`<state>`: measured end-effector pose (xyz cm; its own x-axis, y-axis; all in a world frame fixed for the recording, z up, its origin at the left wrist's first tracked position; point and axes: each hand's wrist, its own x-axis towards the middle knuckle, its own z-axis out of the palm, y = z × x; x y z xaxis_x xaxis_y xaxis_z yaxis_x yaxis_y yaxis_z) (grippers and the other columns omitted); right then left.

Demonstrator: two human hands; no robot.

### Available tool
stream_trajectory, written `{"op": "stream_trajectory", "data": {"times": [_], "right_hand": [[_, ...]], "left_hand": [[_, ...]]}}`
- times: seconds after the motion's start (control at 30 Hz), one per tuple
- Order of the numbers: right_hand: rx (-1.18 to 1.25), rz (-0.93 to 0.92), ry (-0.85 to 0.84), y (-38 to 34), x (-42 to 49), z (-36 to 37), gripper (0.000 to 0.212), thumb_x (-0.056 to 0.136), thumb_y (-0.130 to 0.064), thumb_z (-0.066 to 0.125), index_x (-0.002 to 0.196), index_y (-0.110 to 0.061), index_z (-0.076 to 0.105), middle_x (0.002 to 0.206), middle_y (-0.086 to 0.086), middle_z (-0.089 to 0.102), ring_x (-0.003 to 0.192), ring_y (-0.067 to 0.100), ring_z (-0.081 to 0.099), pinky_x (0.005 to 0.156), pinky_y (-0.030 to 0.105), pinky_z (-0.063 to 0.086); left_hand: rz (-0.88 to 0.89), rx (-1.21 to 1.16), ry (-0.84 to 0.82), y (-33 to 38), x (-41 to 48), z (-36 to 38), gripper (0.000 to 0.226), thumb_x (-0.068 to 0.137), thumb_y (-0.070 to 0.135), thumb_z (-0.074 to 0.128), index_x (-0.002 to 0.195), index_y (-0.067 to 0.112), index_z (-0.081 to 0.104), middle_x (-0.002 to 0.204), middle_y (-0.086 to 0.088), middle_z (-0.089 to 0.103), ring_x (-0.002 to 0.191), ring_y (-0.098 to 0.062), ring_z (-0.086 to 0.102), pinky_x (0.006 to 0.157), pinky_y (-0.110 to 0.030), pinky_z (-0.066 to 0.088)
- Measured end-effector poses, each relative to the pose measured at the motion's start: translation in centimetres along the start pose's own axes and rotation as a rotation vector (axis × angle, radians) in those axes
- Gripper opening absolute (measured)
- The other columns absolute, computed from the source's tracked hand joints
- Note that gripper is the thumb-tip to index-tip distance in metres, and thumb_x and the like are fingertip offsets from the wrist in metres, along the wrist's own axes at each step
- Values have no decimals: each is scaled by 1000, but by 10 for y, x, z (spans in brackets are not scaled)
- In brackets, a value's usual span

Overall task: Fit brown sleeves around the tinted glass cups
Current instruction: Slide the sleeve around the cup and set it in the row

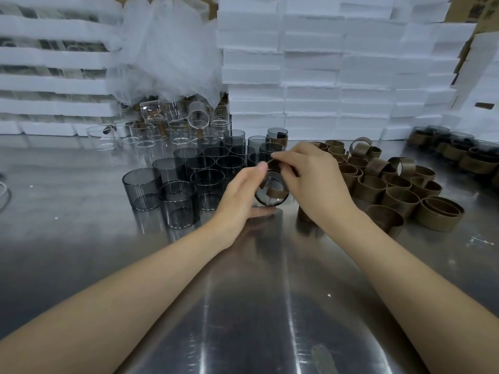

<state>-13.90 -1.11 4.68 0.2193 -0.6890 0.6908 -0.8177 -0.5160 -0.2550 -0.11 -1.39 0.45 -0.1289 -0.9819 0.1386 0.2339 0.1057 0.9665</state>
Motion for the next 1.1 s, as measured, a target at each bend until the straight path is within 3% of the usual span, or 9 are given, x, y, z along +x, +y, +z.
{"op": "stream_trajectory", "data": {"times": [0.13,0.2,0.27,0.33,0.53,0.63,0.77,0.93,1.1], "right_hand": [[-3,-100,30,-4,-2,3,25,93,-9,60,115,-6,70,101,13,69,90,34,66,78,44,53],[123,-24,58,-5,-1,3,21,92,-11,64,110,-6,73,94,12,73,85,23,66,80,26,48],[226,43,39,-6,-2,2,20,93,-14,62,108,-9,74,81,5,73,70,3,58,68,8,38],[265,104,-36,-6,-2,3,24,96,-16,57,115,-13,72,66,-9,66,62,-6,54,62,3,36],[315,255,-431,-8,2,-2,56,100,-23,43,151,-37,25,92,-7,66,77,8,61,64,4,41],[329,262,-506,-10,1,-3,62,102,-21,37,152,-44,8,106,5,67,91,18,64,74,19,46],[329,260,-468,-7,2,-2,62,99,-13,35,152,-40,16,109,6,62,79,12,60,60,7,41],[342,231,-425,-3,3,-3,61,96,-6,37,151,-30,29,130,5,58,74,6,58,57,5,39],[332,221,-422,1,5,-4,60,93,-2,40,149,-24,37,129,12,61,65,-5,47,56,3,35]], "left_hand": [[89,110,29,-5,0,2,15,98,13,55,111,19,59,102,4,66,100,-11,67,81,-43,60],[94,106,63,-6,0,1,17,98,10,53,111,21,59,102,4,66,103,-16,67,80,-42,61],[103,116,87,-5,1,0,17,98,11,53,110,22,58,102,4,67,103,-17,68,79,-40,61],[107,118,103,-6,1,0,17,98,11,54,112,21,58,101,4,68,99,-14,69,79,-41,61],[118,131,99,-6,0,-1,25,98,13,55,123,12,54,105,0,67,91,-7,69,80,-43,61],[115,146,97,-4,-1,0,26,98,9,55,124,12,54,105,1,68,94,-10,69,81,-44,60],[110,190,123,-3,-1,1,29,96,4,53,124,12,55,112,-3,67,105,-18,66,87,-47,58],[115,212,111,-2,-3,3,31,95,2,51,122,17,57,111,0,67,103,-17,66,82,-42,60],[133,250,107,0,-4,3,40,92,-4,49,127,13,57,118,-3,65,112,-20,63,83,-41,59]]}}
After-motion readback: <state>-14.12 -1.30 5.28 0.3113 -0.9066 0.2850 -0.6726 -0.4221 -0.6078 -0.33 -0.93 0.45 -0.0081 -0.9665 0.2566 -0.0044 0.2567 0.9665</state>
